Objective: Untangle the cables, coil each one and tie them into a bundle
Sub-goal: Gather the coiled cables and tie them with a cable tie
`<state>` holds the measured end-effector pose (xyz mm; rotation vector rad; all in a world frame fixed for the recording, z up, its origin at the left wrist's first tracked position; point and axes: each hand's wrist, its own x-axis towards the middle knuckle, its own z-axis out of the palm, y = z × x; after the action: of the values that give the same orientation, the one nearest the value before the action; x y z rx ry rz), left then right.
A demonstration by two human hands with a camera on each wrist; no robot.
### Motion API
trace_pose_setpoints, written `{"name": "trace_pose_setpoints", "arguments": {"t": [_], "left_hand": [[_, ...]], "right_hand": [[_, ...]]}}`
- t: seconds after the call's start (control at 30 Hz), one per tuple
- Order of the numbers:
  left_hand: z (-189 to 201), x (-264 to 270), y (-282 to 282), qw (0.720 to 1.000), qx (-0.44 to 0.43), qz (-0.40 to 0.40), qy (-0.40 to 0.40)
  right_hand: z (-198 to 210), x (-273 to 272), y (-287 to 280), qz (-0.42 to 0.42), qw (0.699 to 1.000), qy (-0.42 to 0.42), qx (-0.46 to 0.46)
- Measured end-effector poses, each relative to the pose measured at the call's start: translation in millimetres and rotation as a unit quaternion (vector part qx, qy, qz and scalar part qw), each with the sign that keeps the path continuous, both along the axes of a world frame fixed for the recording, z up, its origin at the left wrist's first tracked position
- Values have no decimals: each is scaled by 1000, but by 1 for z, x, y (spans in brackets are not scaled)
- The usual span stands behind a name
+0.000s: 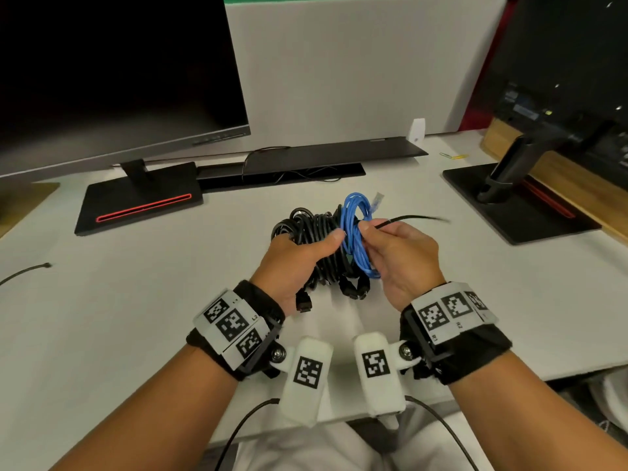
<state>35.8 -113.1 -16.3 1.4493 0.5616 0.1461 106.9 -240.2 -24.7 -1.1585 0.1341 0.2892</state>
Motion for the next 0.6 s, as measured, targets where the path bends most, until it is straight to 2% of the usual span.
{"name": "trace_pose_setpoints", "arguments": {"t": [0.07,0.13,0.23,0.3,0.43,0.53,0.6], "left_hand": [[3,2,5,999,15,-23,46],[7,2,9,997,3,-45,60],[16,0,12,997,-28,-55,55],[19,-1,15,996,-27,-72,55],[21,-4,14,991,-40,-115,50],[17,-4,18,985,65,-146,68],[15,-7,23,975,89,-193,64]], "right_hand": [[-1,6,-3,-11,997,-37,-72],[-1,13,-8,-10,978,-109,-178],[2,21,-14,11,904,-249,-347],[6,25,-16,35,885,-279,-371],[6,30,-20,78,901,-253,-343],[8,31,-23,77,921,-224,-309],[8,33,-23,76,928,-213,-296]]}}
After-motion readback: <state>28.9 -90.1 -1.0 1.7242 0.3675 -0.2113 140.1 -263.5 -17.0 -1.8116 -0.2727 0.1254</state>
